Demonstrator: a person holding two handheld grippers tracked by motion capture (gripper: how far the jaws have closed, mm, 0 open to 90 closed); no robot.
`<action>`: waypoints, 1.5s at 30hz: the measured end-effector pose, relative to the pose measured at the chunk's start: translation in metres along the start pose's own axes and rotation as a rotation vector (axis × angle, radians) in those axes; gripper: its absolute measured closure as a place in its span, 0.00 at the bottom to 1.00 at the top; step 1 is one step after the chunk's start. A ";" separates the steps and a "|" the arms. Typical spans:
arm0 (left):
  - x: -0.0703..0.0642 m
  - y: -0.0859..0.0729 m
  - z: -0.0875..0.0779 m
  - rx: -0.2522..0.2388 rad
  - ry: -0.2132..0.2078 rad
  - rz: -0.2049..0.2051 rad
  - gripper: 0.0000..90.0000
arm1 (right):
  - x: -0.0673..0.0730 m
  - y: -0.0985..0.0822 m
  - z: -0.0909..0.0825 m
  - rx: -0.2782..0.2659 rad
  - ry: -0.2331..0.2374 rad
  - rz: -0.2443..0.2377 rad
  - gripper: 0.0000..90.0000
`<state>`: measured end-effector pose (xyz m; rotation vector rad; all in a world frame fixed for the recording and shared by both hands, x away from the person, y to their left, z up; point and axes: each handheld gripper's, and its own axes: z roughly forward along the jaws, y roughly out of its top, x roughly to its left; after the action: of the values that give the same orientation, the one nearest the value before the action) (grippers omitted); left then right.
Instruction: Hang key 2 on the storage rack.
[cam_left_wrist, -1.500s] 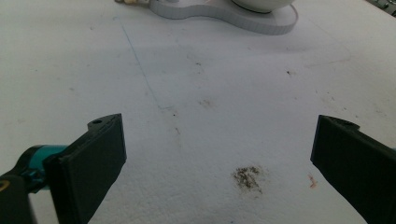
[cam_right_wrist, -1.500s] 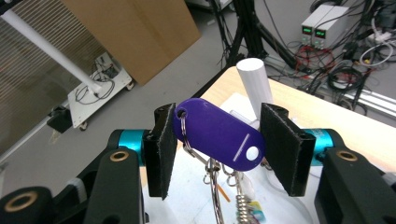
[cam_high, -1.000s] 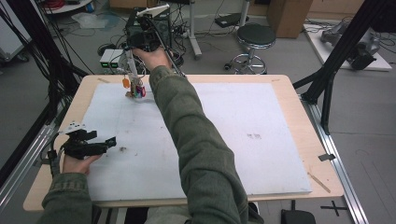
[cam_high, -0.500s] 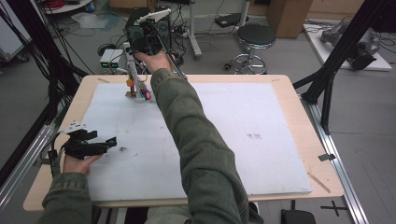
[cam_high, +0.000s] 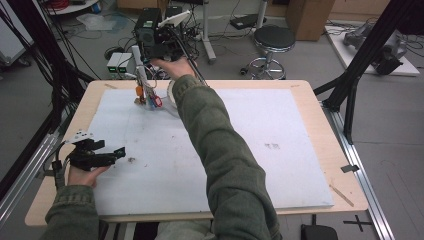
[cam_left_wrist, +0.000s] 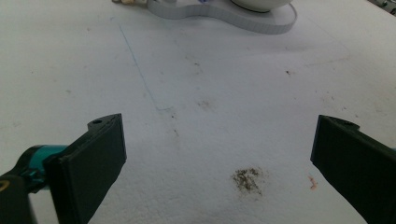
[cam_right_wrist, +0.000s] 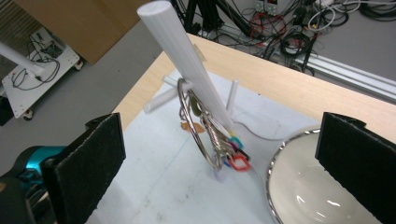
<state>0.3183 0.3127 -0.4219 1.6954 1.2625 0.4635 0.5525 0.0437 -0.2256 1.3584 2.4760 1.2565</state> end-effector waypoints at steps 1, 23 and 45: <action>0.000 0.000 0.000 0.002 0.000 0.003 0.04 | -0.002 -0.002 -0.002 0.001 0.000 0.001 0.01; -0.001 0.000 -0.001 0.005 0.012 0.008 0.04 | -0.042 -0.044 -0.045 -0.020 -0.048 0.022 0.01; -0.004 0.000 -0.003 0.009 0.015 0.008 0.04 | -0.079 -0.087 -0.074 -0.022 -0.083 0.064 0.01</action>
<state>0.3146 0.3108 -0.4199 1.7084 1.2707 0.4766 0.5122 -0.0853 -0.2594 1.4639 2.3756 1.2090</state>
